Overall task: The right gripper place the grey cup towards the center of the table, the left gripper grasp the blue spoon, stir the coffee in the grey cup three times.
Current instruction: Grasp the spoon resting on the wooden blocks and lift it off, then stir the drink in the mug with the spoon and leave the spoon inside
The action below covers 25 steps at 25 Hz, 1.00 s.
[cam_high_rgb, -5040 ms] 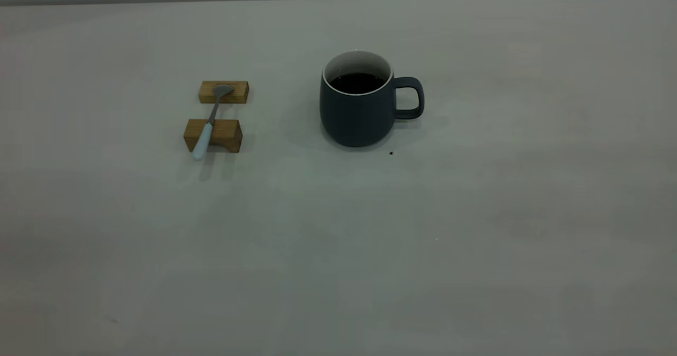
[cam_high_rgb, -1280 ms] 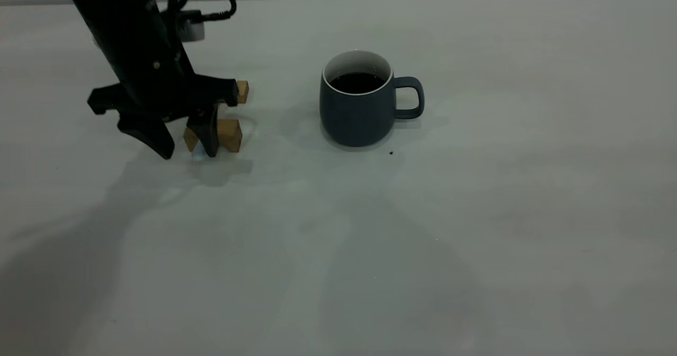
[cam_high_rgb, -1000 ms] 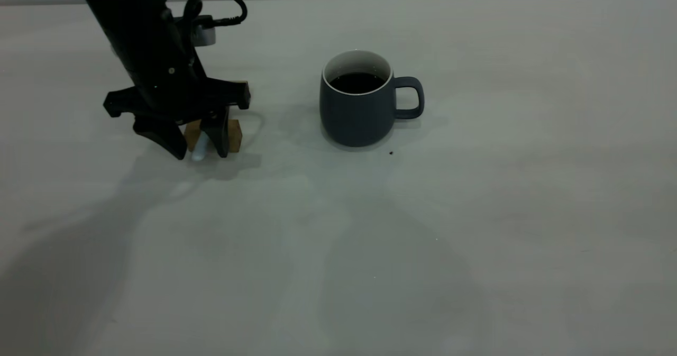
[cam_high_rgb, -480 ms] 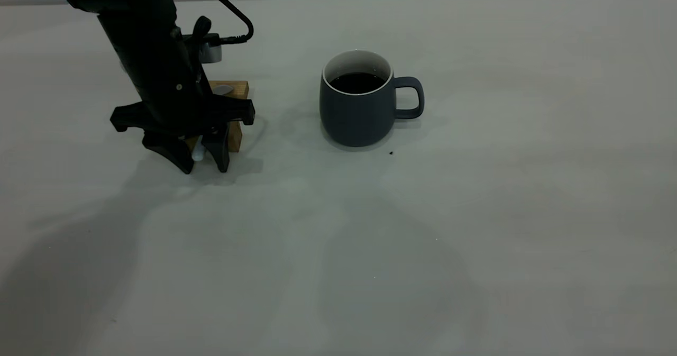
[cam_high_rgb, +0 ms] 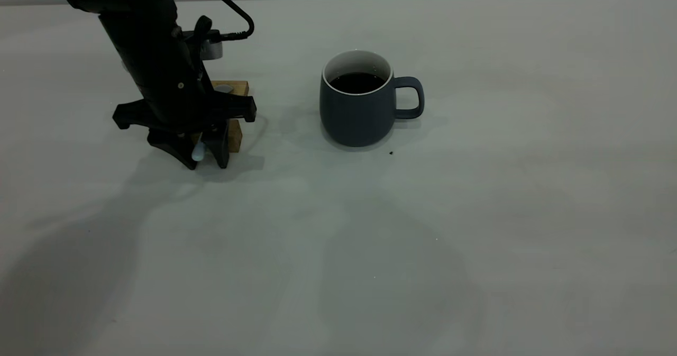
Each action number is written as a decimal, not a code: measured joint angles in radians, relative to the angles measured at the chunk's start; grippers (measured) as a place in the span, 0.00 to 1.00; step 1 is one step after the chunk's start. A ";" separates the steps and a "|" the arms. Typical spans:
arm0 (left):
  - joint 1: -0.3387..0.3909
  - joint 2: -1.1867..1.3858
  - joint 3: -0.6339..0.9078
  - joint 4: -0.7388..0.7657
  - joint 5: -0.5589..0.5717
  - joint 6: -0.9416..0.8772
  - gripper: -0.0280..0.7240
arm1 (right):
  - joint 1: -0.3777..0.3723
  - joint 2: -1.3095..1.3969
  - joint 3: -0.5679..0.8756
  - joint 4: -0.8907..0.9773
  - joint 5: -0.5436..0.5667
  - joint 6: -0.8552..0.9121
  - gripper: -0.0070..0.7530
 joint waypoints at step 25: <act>0.000 -0.323 0.000 -0.569 0.369 0.130 0.22 | 0.000 0.000 0.000 0.000 0.000 0.000 0.64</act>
